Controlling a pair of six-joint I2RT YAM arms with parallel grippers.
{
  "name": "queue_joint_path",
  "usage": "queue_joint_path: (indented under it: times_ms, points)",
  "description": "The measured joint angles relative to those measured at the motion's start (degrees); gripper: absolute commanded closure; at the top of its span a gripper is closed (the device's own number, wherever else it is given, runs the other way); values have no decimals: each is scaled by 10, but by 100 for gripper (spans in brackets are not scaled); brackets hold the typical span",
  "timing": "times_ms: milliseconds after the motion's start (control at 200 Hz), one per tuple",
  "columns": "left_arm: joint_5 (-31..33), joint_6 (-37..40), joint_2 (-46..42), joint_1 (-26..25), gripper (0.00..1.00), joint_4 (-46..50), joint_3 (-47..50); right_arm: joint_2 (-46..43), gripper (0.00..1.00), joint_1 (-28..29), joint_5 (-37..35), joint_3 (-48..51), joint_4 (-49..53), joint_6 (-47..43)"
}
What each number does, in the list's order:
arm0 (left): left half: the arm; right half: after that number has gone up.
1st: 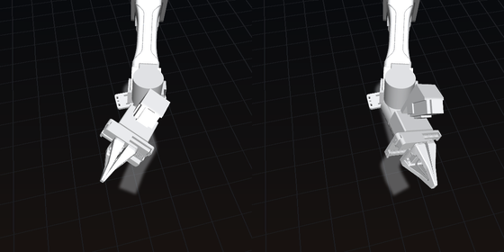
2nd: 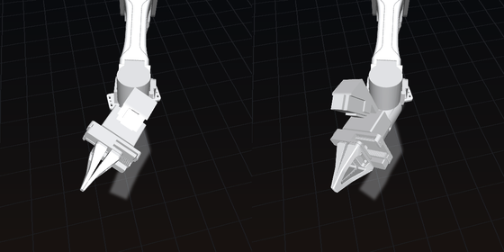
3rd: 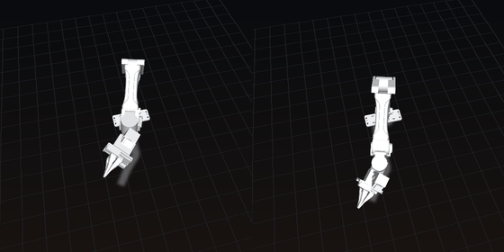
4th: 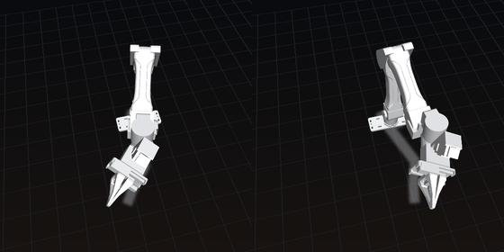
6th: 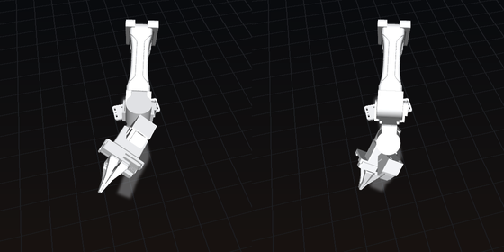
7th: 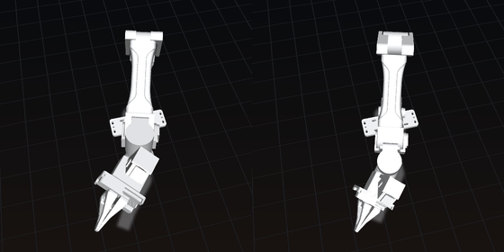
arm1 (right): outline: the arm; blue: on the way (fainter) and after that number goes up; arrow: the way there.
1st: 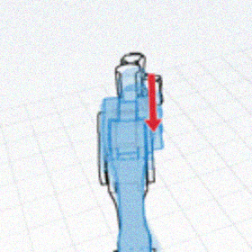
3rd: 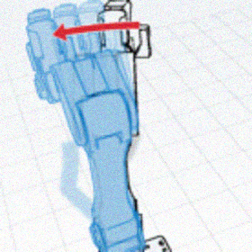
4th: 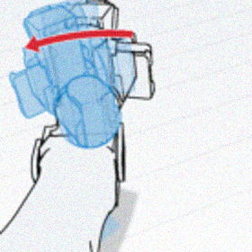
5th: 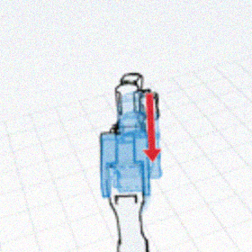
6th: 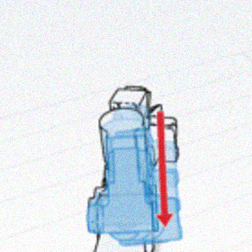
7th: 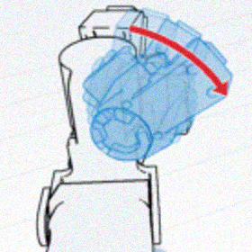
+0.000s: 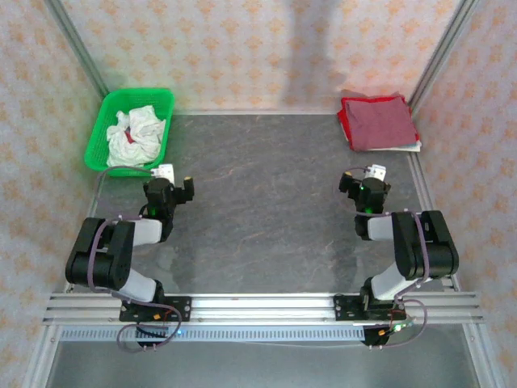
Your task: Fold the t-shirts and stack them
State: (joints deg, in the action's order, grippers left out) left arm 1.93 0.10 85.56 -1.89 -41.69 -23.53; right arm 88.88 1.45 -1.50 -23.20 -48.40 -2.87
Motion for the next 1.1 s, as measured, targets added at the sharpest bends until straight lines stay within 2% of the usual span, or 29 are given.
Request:
queue_joint_path:
  times_ms: [846, 911, 1031, 1101]
  points:
    - [-2, 2, -3, 0, 0, 5, 0, -2, 1, 0, 4, 0, 1, 0]
    - [3, 12, -34, -8, 0, 49, -3, -30, 1, 8, -7, 0, 37, -4]
    - [20, 5, -189, -41, 0, 124, -12, -151, 1, 37, -11, -22, 143, -1]
    - [45, -8, -251, -42, 0, 172, -71, -195, 0, 49, 3, -68, 180, 15]
